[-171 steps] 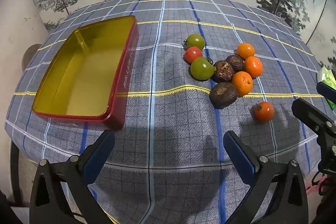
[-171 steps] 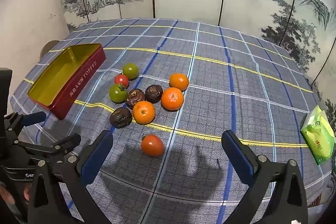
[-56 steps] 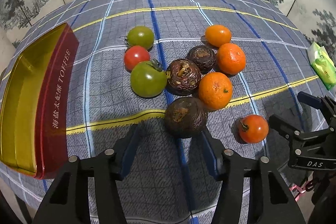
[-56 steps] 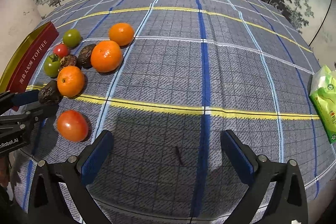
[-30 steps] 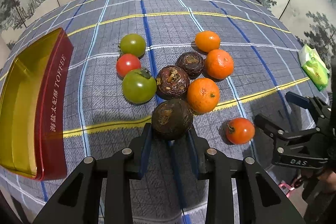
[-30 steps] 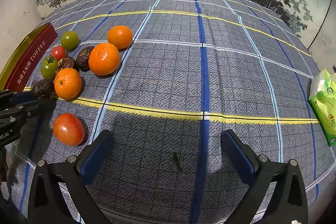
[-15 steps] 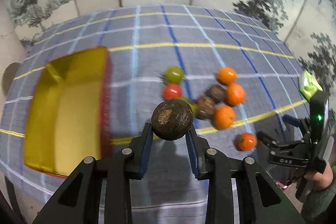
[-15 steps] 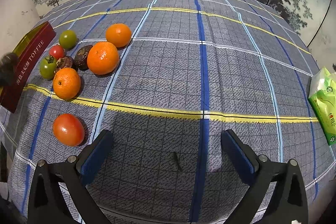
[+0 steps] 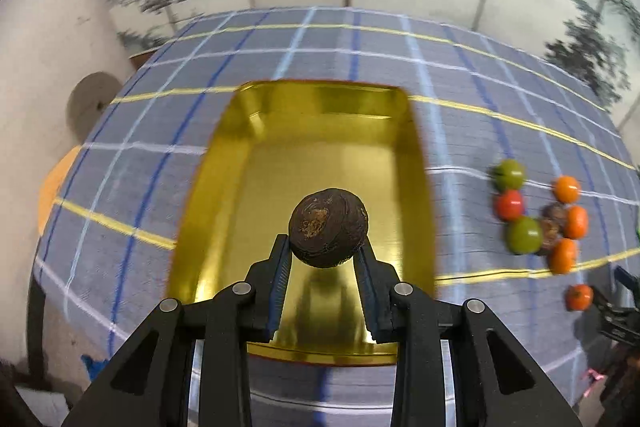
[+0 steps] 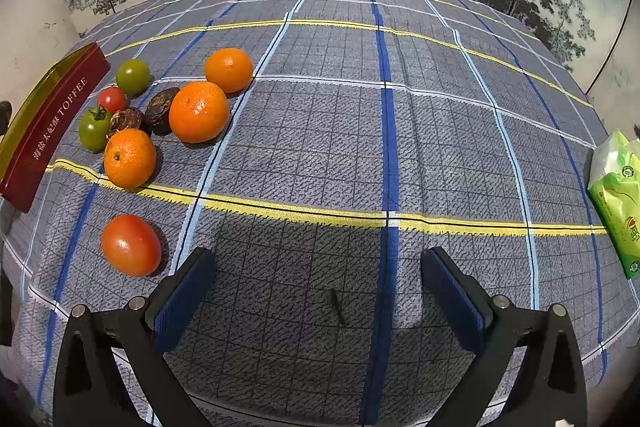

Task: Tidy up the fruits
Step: 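Carry the brown fruit into the gold tin and open the left gripper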

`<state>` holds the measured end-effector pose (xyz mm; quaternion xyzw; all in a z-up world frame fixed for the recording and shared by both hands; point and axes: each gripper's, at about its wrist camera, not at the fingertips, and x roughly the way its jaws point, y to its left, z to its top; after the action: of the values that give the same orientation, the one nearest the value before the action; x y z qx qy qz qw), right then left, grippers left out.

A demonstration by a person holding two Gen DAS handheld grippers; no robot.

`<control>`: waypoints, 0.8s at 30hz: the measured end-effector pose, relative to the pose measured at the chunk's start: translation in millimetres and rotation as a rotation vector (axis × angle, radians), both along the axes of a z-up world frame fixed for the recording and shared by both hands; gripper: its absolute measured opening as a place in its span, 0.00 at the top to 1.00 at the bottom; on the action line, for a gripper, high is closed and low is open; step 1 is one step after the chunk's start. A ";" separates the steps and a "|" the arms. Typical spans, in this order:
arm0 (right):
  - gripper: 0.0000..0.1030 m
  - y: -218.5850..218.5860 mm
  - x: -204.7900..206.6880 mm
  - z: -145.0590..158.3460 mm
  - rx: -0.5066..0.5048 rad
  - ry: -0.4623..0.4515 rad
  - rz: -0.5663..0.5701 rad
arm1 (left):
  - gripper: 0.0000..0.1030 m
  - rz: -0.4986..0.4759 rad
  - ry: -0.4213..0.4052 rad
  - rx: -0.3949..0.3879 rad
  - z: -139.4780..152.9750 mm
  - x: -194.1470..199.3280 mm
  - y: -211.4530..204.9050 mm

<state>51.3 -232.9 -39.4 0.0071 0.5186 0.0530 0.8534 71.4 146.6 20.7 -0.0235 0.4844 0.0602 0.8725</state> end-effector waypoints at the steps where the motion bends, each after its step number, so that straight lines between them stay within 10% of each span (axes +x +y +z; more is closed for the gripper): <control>1: 0.00 0.4 -0.2 0.0 0.000 0.000 0.000 | 0.68 0.014 0.009 0.002 -3.6 0.4 6.7; 24: 0.00 -0.4 6.7 1.2 -0.006 0.049 0.002 | 0.68 0.083 0.111 0.016 -48.3 -1.6 40.7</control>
<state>58.0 -233.2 -38.2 0.0056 0.5397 0.0520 0.8403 69.8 187.3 -27.6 -0.0333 0.5302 0.1015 0.8411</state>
